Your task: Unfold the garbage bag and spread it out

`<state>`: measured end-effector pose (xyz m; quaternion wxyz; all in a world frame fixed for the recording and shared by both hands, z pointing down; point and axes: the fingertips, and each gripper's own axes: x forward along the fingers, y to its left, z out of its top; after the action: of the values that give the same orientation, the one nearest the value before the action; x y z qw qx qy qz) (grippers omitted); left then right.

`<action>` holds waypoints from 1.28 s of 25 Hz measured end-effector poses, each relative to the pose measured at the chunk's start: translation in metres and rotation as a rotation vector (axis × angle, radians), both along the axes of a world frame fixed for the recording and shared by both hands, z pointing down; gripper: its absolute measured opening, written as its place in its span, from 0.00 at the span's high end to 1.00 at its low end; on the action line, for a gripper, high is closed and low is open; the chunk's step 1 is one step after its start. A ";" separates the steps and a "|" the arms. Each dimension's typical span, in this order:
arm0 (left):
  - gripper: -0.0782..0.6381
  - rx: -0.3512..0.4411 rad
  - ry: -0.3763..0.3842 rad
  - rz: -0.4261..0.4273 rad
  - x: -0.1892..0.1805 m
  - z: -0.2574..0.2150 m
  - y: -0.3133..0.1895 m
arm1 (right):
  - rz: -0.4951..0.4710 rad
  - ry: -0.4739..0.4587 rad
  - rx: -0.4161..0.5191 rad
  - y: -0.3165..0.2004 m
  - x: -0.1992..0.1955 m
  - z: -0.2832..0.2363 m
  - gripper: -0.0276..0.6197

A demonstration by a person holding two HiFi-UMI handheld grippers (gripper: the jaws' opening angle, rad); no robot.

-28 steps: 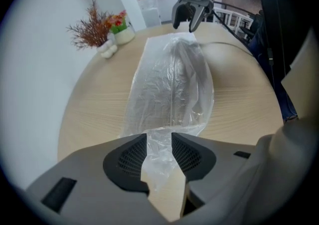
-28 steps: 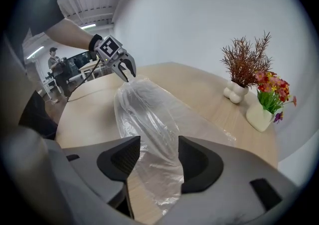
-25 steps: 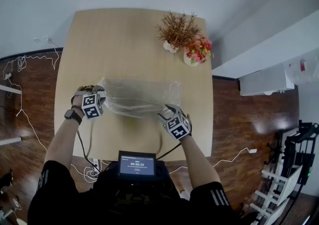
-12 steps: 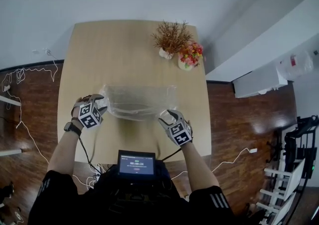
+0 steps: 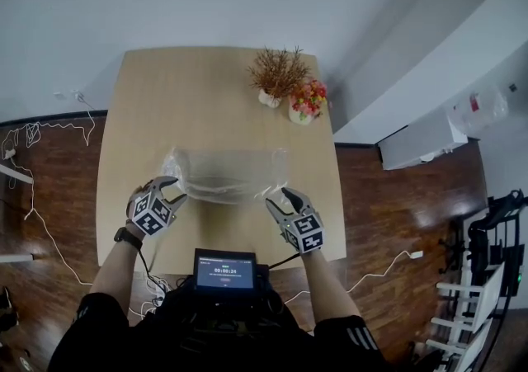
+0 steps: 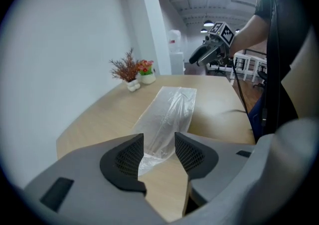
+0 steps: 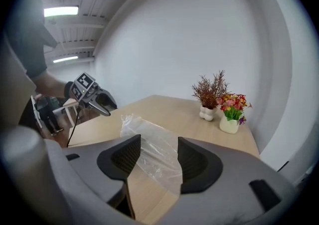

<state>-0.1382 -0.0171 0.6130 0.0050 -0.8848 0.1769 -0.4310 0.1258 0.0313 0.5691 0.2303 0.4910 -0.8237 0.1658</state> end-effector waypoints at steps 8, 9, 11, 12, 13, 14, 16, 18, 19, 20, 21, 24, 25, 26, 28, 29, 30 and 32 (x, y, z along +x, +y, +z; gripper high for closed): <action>0.60 0.051 0.165 -0.102 0.016 -0.054 0.049 | 0.003 -0.056 0.122 0.035 -0.003 -0.051 0.56; 0.60 0.060 0.181 -0.114 0.018 -0.060 0.059 | -0.009 -0.064 0.145 0.042 -0.005 -0.060 0.57; 0.60 0.074 0.211 -0.140 0.023 -0.072 0.079 | -0.035 -0.087 0.181 0.058 -0.011 -0.080 0.57; 0.60 0.081 0.224 -0.153 0.024 -0.077 0.090 | -0.044 -0.097 0.197 0.067 -0.013 -0.087 0.57; 0.60 0.089 0.235 -0.164 0.026 -0.083 0.101 | -0.050 -0.104 0.213 0.076 -0.012 -0.093 0.57; 0.60 0.099 0.244 -0.172 0.027 -0.090 0.113 | -0.056 -0.108 0.227 0.086 -0.012 -0.097 0.58; 0.60 0.117 0.264 -0.187 0.030 -0.103 0.137 | -0.071 -0.114 0.247 0.107 -0.012 -0.106 0.59; 0.60 0.128 0.286 -0.198 0.033 -0.115 0.162 | -0.082 -0.129 0.256 0.128 -0.013 -0.115 0.60; 0.60 0.129 0.296 -0.205 0.034 -0.118 0.174 | -0.084 -0.141 0.257 0.138 -0.013 -0.118 0.60; 0.60 0.128 0.304 -0.213 0.034 -0.121 0.185 | -0.085 -0.154 0.257 0.148 -0.013 -0.120 0.60; 0.60 0.127 0.310 -0.221 0.034 -0.123 0.196 | -0.086 -0.168 0.256 0.158 -0.013 -0.123 0.61; 0.60 0.128 0.327 -0.240 0.033 -0.130 0.224 | -0.085 -0.198 0.249 0.184 -0.013 -0.129 0.61; 0.60 0.132 0.332 -0.243 0.031 -0.133 0.232 | -0.084 -0.205 0.248 0.192 -0.014 -0.131 0.61; 0.60 0.138 0.337 -0.246 0.029 -0.137 0.240 | -0.084 -0.210 0.250 0.200 -0.016 -0.134 0.61; 0.60 0.149 0.349 -0.251 0.024 -0.145 0.252 | -0.078 -0.210 0.260 0.214 -0.018 -0.139 0.61; 0.60 0.154 0.357 -0.254 0.022 -0.149 0.257 | -0.073 -0.209 0.264 0.219 -0.019 -0.141 0.61; 0.60 0.157 0.365 -0.256 0.020 -0.151 0.262 | -0.068 -0.211 0.267 0.224 -0.020 -0.142 0.61; 0.60 0.160 0.378 -0.255 0.017 -0.154 0.270 | -0.057 -0.217 0.266 0.234 -0.022 -0.143 0.61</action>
<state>-0.1209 0.2531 0.4590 -0.0126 -0.9170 0.3188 -0.2394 0.1037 0.2652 0.4260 0.0774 0.4729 -0.8719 0.1007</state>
